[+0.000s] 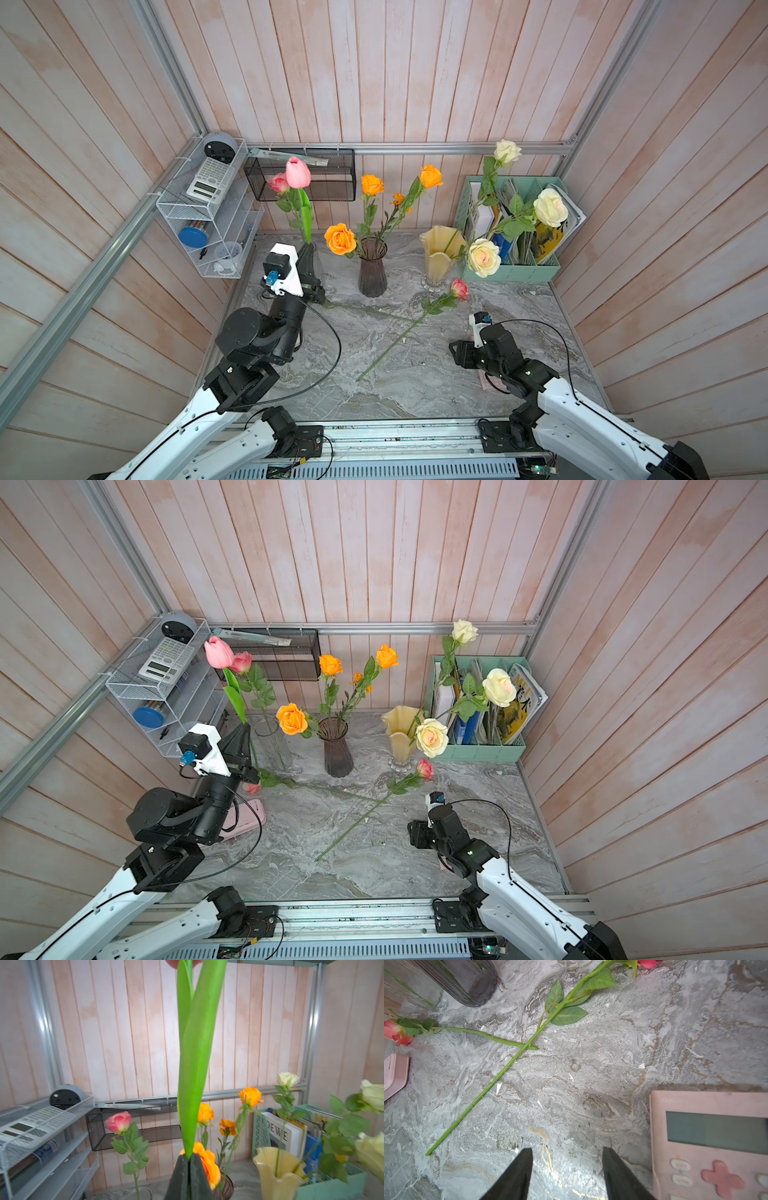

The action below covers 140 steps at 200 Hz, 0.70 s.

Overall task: Arrange the flowers in different vases according to their colors
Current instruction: Insert the flower into the vase.

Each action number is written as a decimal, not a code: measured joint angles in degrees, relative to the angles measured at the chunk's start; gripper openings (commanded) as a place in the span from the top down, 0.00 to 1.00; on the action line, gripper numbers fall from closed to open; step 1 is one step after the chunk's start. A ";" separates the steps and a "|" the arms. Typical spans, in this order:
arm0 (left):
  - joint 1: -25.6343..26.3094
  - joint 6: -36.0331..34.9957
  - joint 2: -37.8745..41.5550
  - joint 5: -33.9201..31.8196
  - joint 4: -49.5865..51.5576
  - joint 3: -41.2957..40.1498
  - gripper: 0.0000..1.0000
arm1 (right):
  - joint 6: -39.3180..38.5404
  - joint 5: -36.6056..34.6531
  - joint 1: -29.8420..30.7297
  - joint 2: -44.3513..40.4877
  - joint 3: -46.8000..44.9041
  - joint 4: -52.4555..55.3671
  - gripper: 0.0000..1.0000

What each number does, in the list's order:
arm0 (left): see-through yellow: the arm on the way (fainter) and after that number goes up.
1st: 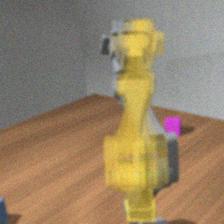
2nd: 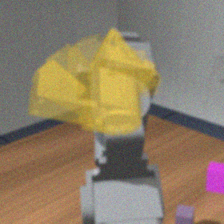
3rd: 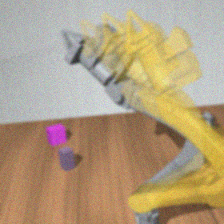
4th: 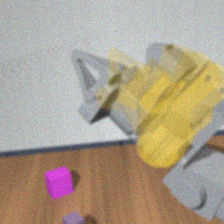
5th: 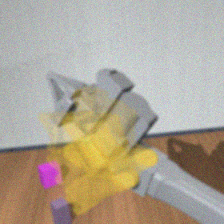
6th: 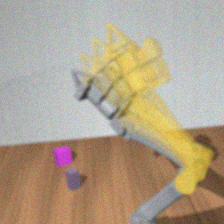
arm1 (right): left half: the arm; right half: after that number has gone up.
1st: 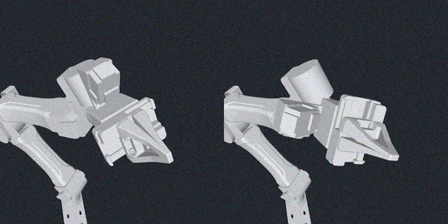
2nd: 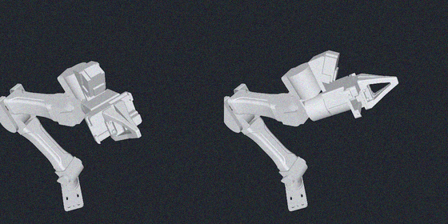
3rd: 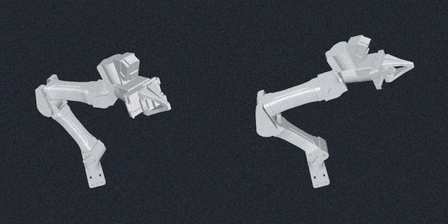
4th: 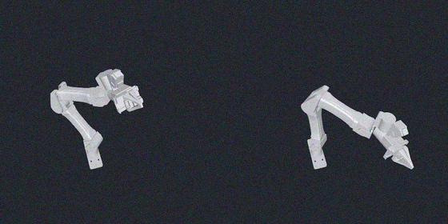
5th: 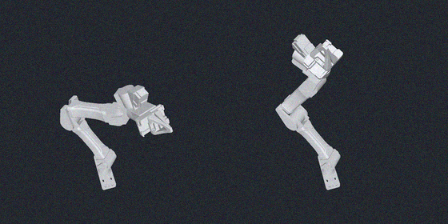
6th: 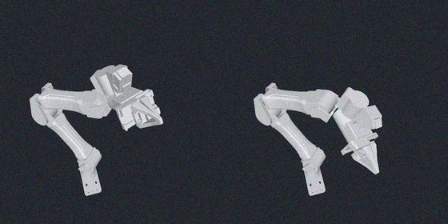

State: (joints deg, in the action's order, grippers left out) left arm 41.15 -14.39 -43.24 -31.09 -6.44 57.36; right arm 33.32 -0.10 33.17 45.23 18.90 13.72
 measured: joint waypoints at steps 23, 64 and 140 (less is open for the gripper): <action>-12.09 1.40 -4.26 3.41 -4.00 1.88 1.00 | -0.42 0.02 0.00 1.09 0.02 -0.04 0.40; -26.73 7.87 -14.49 12.04 -11.72 1.99 1.00 | -1.03 0.22 0.00 4.17 1.66 -0.13 0.40; -36.54 16.17 -28.96 23.43 -29.42 0.90 1.00 | -2.10 0.42 -0.42 8.81 3.45 -1.77 0.40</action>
State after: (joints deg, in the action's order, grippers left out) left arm 4.60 1.78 -72.20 -7.66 -35.86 58.26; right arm 31.22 0.32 32.75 54.04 22.35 11.94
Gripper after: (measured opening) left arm 0.062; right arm 0.598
